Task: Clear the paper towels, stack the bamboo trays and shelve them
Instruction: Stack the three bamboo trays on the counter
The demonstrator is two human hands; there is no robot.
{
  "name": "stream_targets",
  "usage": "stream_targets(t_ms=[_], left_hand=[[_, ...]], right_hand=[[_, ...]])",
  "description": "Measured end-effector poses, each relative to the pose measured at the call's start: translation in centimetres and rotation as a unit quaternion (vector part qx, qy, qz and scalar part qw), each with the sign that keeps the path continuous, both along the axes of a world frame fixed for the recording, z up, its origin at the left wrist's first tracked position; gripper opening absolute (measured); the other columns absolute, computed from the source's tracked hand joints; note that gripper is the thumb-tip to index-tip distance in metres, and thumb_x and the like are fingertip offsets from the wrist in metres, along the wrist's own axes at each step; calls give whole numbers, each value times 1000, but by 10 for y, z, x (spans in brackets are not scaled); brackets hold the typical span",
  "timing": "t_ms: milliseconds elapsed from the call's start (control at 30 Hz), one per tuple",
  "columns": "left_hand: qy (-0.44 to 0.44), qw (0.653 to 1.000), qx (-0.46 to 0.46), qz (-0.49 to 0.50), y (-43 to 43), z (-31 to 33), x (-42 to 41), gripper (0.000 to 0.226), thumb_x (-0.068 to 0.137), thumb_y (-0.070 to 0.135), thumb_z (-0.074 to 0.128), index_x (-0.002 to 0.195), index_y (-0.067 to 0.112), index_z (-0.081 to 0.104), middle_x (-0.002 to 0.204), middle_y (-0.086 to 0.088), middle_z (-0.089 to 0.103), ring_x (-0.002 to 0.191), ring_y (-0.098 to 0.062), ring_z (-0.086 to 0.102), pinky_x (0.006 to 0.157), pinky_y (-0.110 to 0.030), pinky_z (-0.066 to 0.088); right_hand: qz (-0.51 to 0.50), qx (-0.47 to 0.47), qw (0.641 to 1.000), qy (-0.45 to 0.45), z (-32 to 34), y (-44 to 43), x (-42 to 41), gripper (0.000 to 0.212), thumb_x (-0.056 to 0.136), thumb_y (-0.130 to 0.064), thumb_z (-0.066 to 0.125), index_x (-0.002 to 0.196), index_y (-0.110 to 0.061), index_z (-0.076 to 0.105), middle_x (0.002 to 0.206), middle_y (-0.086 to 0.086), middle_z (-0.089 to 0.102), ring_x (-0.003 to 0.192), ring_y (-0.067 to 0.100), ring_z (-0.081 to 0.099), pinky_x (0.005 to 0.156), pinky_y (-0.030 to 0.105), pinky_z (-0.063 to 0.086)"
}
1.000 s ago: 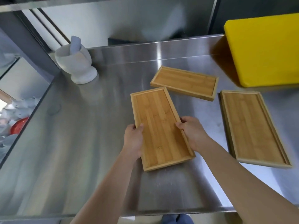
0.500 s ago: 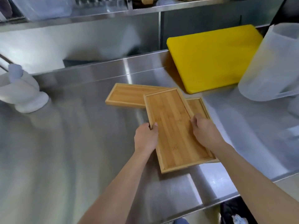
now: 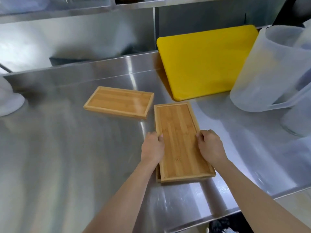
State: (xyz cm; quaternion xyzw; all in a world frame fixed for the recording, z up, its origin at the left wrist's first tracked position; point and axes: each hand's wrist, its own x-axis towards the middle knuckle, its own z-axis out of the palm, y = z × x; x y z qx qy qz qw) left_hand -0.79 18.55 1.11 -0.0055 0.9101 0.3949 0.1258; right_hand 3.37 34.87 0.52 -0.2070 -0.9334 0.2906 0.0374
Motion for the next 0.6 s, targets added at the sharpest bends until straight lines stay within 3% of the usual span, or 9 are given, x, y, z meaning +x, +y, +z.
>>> stream_targets(t_ms=[133, 333, 467, 533, 600], left_hand=[[25, 999, -26, -1, 4, -5, 0, 31, 100, 24, 37, 93, -1, 54, 107, -16, 52, 76, -23, 48, 71, -33, 39], [35, 998, -12, 47, 6, -10, -1, 25, 97, 20, 43, 95, -2, 56, 106, -14, 50, 77, -20, 49, 72, -31, 40], [2, 998, 15, 63, 10, -14, -6, 26, 96, 18, 45, 112, 2, 57, 116, -13, 49, 105, -30, 52, 94, -44, 47], [-33, 995, 44, 87, 13, -17, -7, 25, 96, 19, 43, 109, 5, 58, 114, -16, 54, 101, -33, 56, 89, -48, 51], [-61, 990, 60, 114, 13, -16, -9, 25, 96, 20, 41, 95, 4, 60, 101, -16, 56, 84, -31, 57, 73, -38, 51]], right_hand=[[-1, 0, 1000, -3, -10, 3, 0, 30, 95, -19, 40, 67, -9, 40, 73, 3, 41, 64, 24, 44, 61, 30, 33], [25, -9, 1000, -1, -16, 8, -1, 24, 94, -21, 44, 87, -1, 55, 84, 6, 48, 69, 23, 48, 63, 29, 36], [34, -9, 999, 8, -19, 9, -2, 24, 94, -24, 44, 91, -3, 56, 87, 4, 49, 72, 22, 51, 64, 30, 40], [36, -18, 999, 8, -20, 9, -3, 23, 95, -24, 43, 83, -6, 53, 82, 1, 46, 69, 21, 49, 62, 29, 38], [40, -38, 998, -5, -23, 9, -4, 31, 95, -24, 42, 67, -12, 44, 71, -2, 40, 65, 19, 45, 59, 27, 34]])
